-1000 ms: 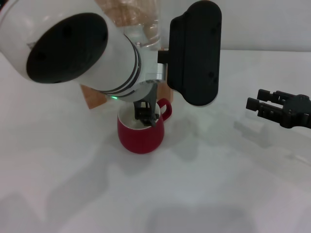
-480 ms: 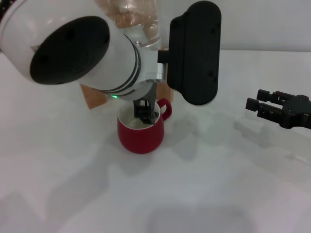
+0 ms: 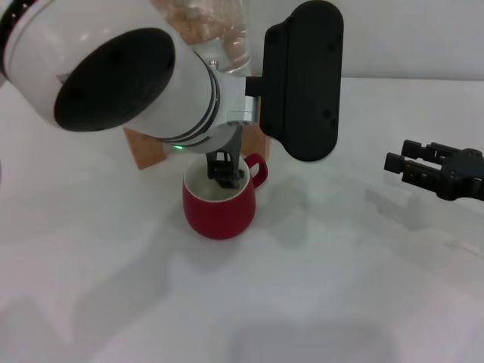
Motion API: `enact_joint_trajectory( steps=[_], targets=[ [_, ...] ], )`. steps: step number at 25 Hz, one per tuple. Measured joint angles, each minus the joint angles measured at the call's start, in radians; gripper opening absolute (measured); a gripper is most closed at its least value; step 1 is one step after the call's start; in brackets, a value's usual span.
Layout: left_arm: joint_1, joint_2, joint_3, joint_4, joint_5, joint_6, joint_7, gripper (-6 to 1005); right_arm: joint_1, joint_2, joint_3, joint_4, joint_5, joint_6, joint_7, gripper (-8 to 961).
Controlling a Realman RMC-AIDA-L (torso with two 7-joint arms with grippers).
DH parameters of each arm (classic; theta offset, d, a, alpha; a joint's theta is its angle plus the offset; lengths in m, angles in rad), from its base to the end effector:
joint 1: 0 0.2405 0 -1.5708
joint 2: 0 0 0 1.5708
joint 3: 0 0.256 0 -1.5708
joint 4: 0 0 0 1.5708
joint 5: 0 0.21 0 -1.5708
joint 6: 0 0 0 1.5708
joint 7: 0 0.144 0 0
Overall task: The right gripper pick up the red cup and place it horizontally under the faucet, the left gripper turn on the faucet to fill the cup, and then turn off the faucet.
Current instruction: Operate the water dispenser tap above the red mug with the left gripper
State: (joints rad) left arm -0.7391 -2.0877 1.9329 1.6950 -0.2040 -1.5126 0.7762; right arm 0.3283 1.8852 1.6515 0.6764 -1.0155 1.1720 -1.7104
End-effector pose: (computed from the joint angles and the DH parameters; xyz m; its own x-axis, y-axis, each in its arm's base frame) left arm -0.0561 0.3334 -0.0375 0.7624 -0.1539 -0.6285 -0.4530 -0.8205 -0.3486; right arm 0.2761 0.3364 0.0208 0.6071 -0.3825 -0.6965 -0.6649 -0.7246 -0.1816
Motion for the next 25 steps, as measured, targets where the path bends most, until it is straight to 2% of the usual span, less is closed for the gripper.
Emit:
enact_joint_trajectory(
  steps=[25],
  targets=[
    [-0.008, 0.0, 0.02, 0.002, 0.018, 0.035, -0.007, 888, -0.001, -0.002, 0.005, -0.005, 0.0, 0.0, 0.0, 558]
  ],
)
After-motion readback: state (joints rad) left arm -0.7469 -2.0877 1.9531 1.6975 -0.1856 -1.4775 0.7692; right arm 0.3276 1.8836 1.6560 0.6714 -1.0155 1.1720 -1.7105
